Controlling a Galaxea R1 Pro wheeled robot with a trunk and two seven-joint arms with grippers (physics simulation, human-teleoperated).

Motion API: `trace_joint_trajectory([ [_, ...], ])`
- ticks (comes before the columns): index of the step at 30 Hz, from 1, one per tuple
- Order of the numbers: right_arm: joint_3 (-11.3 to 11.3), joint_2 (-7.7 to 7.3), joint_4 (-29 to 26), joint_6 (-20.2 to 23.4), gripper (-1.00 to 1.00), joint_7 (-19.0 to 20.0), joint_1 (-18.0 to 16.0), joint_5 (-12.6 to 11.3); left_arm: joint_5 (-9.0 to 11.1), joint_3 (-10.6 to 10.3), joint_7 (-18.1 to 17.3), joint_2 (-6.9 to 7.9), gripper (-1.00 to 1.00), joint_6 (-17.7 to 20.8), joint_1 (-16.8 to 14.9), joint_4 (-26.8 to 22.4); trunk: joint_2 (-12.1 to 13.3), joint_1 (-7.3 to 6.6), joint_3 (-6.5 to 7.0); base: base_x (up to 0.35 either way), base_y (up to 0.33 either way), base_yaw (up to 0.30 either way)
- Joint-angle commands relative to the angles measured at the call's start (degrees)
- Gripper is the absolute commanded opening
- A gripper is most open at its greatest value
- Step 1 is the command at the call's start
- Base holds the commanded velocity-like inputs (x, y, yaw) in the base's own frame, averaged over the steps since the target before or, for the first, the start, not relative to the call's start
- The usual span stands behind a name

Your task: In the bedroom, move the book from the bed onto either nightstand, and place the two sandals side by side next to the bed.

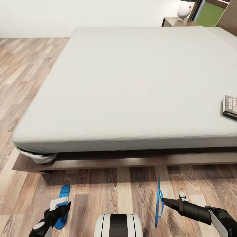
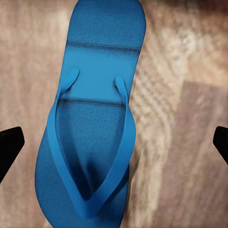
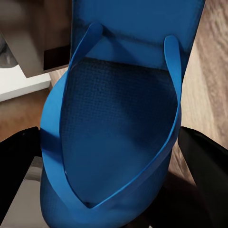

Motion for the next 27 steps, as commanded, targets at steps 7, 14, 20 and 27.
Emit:
trace_joint_trajectory([
  [7,0.3,-0.07,0.0,0.5,-1.0,0.0,0.0,-0.5,0.6,0.1,-0.2,-0.01,1.0,0.1,0.0,0.0,0.0,-0.01,-0.03,0.0,0.0,0.0],
  [14,0.3,-0.07,0.0,0.5,-1.0,0.0,0.0,-0.5,0.6,0.1,-0.2,-0.01,1.0,0.1,0.0,0.0,0.0,-0.01,-0.03,0.0,0.0,0.0],
  [20,0.3,-0.07,0.0,0.5,-1.0,0.0,0.0,-0.5,0.6,0.1,-0.2,-0.01,1.0,0.1,0.0,0.0,0.0,-0.01,-0.03,0.0,0.0,0.0],
  [27,0.3,-0.07,0.0,0.5,-1.0,0.0,0.0,-0.5,0.6,0.1,-0.2,-0.01,1.0,0.2,0.0,0.0,0.0,-0.01,-0.03,0.0,0.0,0.0],
])
